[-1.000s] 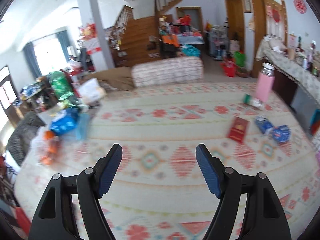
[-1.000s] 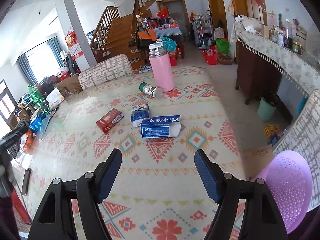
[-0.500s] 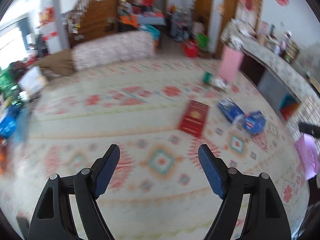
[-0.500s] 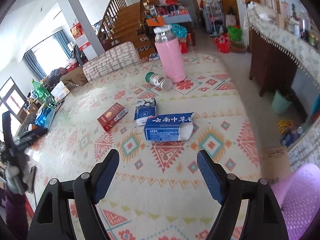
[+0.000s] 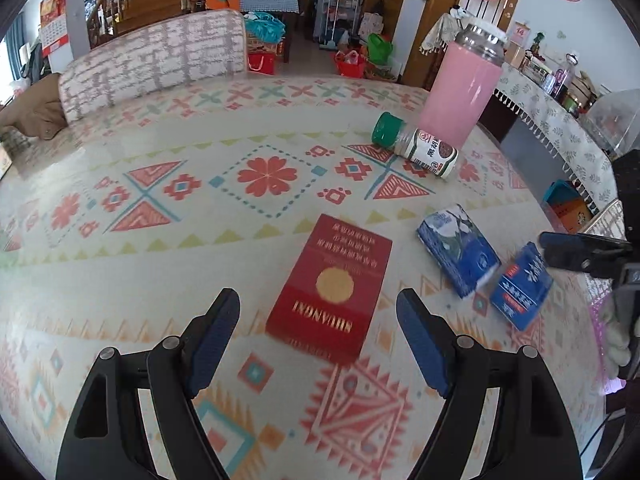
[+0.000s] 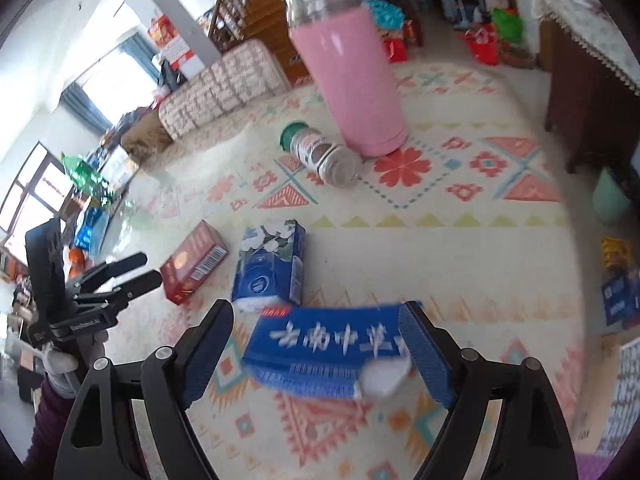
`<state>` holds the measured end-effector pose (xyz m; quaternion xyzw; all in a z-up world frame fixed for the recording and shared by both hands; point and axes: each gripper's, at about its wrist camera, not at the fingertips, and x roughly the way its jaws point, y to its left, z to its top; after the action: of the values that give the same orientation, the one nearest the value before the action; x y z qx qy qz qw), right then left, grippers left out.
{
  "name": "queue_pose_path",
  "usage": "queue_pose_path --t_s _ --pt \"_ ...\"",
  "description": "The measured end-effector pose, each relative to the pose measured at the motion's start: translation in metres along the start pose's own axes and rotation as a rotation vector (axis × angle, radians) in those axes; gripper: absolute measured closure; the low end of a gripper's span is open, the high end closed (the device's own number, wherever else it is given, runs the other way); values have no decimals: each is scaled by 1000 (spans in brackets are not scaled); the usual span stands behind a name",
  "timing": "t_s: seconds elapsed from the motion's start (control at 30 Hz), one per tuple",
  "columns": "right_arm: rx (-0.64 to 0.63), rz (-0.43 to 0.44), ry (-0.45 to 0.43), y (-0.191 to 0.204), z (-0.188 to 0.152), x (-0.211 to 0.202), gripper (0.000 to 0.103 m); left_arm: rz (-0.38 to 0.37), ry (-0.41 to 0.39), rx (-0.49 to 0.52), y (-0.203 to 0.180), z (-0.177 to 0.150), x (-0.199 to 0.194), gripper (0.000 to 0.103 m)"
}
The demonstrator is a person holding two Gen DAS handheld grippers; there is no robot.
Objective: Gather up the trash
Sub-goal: 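Grasp the red SHUANGXI box with left tool while right tool grasps the blue box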
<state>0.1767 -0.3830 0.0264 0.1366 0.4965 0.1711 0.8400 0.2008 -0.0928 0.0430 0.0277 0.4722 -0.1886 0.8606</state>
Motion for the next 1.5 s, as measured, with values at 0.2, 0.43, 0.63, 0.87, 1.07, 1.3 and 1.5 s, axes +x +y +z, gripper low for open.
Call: queue_pose_path --t_s 0.2,0.43,0.63,0.87,1.07,1.3,1.5 --pt "-90 44 75 11 -5 16 12 9 42 45 -8 3 22 23" --pt "-187 27 128 32 -36 9 9 -3 69 53 -8 -1 31 23" --pt "-276 -2 168 57 -56 11 5 -31 97 0 -4 -9 26 46" --pt "-317 -81 167 75 -94 0 5 -43 89 -21 -5 -48 -15 46" --pt "-448 -102 208 105 -148 -15 4 -65 101 2 -14 -99 -52 46" --pt "-507 -175 179 119 -171 -33 5 -50 104 -17 -17 -125 -60 45" --pt "-563 -300 72 127 -161 -33 5 -20 89 -44 -16 -130 -57 39"
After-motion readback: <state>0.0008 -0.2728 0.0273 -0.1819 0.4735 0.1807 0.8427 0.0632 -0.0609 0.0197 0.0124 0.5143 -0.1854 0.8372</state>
